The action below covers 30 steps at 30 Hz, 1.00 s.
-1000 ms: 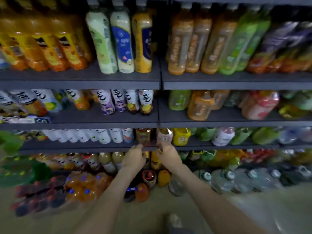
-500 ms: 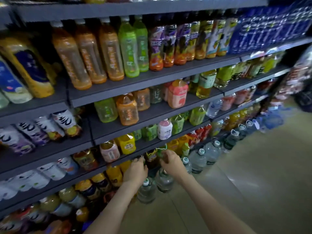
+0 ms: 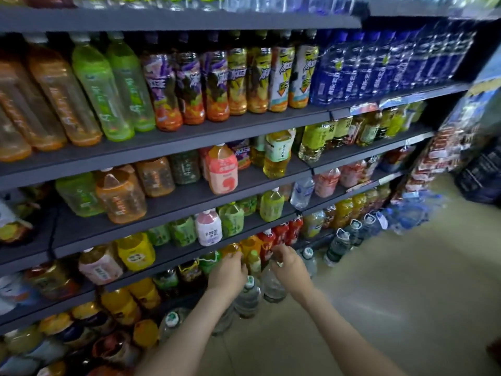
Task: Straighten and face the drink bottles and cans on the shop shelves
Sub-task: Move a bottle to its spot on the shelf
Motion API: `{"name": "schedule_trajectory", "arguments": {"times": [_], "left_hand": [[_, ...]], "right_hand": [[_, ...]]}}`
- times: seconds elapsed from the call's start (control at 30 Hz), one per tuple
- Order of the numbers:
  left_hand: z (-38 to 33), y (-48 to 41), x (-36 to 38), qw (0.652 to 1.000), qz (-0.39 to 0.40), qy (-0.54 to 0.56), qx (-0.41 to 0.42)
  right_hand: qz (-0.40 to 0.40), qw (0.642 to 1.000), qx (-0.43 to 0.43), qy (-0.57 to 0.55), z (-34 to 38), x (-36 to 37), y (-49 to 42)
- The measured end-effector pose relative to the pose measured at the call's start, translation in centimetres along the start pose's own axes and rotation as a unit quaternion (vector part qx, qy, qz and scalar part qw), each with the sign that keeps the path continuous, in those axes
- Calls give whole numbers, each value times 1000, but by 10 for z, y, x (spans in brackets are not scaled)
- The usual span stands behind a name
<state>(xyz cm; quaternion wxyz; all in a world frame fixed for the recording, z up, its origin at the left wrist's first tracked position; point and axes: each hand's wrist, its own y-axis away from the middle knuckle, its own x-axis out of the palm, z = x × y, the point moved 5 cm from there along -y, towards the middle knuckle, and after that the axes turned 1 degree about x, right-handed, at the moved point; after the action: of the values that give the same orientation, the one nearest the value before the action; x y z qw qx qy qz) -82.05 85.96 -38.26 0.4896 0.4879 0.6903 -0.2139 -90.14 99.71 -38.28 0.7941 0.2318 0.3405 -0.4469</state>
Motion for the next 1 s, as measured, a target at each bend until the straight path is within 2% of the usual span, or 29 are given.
{"name": "schedule_trajectory", "arguments": {"times": [0.23,0.5,0.6,0.8,1.0], "left_hand": [[-68,-97,4,999,-39,30,10],[-146,-212,-4,997,-63,39,2],[-167,-243,-10,993,-89,68,-27],[-176,-283,-14,976,-151,116,-106],[-184,-296,-10,948,-213,143,-189]], "right_hand": [[-51,998,-2,-41,-38,-60,-80],[-42,999,30,-16,-91,-130,-186],[-46,998,35,-36,-104,-149,-223],[-9,997,27,-70,-130,-158,-281],[82,992,-39,-89,-132,-168,-333]]}}
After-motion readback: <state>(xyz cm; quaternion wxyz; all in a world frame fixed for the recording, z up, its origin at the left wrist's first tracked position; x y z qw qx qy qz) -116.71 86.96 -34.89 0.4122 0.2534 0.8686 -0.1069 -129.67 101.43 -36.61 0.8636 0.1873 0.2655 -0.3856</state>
